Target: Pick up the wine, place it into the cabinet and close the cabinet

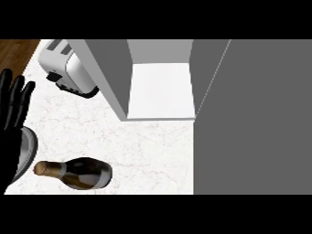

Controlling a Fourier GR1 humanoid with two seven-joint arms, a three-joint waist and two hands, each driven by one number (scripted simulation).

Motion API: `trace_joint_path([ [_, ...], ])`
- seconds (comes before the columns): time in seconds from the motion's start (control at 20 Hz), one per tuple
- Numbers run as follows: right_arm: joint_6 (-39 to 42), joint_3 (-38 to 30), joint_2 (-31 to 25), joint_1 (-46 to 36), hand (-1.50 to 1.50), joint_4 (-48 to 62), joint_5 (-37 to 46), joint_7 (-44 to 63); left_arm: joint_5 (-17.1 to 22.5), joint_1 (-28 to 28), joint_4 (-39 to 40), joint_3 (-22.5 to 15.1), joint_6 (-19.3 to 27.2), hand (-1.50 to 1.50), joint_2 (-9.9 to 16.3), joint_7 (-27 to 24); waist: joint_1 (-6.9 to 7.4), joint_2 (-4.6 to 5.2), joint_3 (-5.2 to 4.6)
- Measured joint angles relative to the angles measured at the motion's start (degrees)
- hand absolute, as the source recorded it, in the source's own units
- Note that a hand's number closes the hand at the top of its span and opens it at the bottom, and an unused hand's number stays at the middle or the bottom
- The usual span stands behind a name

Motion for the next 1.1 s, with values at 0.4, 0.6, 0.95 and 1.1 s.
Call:
trace_joint_path([
  [0.4, 2.37, 0.31, -0.95, 5.23, -1.50, -5.93, -2.96, 2.57, 3.09, 8.16, -7.47, 0.19, 5.77, -1.50, -5.15, 2.78, 0.85, 0.48, -0.64],
  [0.6, 4.24, 2.57, -1.64, 7.42, -1.50, -11.27, -7.26, 8.82, 7.47, 12.17, -13.17, -1.13, 8.23, -1.50, -6.79, 8.60, 0.95, 0.50, -0.68],
  [0.95, 1.76, 8.99, -0.55, 8.29, -1.50, -19.76, -5.72, 18.44, 5.47, 12.61, -19.25, -4.26, 13.24, -1.50, -7.48, 18.58, 0.74, 0.65, -0.69],
  [1.1, 0.26, 12.13, -0.05, 7.60, -1.50, -21.13, -3.78, 21.53, 3.56, 12.08, -20.58, -5.43, 15.12, -1.50, -7.45, 21.77, 0.73, 0.65, -0.70],
])
